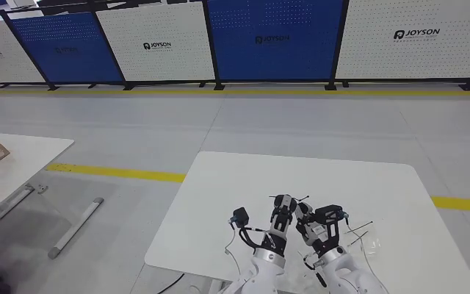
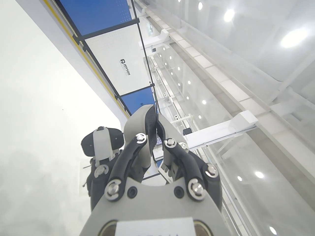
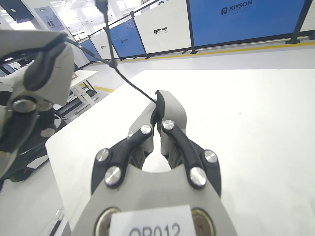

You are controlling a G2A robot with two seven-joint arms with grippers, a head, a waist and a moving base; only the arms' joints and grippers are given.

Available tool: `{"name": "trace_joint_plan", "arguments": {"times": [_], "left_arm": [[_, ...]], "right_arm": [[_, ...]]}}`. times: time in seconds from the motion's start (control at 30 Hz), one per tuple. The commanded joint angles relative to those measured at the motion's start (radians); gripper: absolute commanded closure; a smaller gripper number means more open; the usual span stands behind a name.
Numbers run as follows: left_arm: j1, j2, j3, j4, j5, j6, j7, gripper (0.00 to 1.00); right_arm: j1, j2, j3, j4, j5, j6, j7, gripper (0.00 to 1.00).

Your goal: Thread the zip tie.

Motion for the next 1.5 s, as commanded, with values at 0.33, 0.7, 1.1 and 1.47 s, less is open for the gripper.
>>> {"name": "trace_joint_plan", "arguments": {"times": [0.33, 0.7, 1.1, 1.47], "left_arm": [[0.018, 0.002, 0.003, -0.023, 0.003, -0.043, -0.006, 1.00], [0.024, 0.002, 0.004, -0.032, 0.011, -0.044, -0.003, 1.00], [0.006, -0.003, -0.013, -0.007, -0.002, -0.006, 0.043, 1.00], [-0.042, -0.012, -0.077, 0.075, -0.075, 0.053, 0.085, 1.00]], "right_arm": [[0.000, 0.002, 0.000, 0.001, -0.004, -0.004, 0.003, 1.00], [0.004, 0.002, 0.000, 0.014, 0.012, -0.014, -0.002, 1.00], [-0.019, 0.004, 0.024, -0.017, 0.065, -0.023, -0.045, 0.00], [-0.153, 0.026, 0.230, -0.113, 0.210, -0.065, -0.199, 0.00]]}}
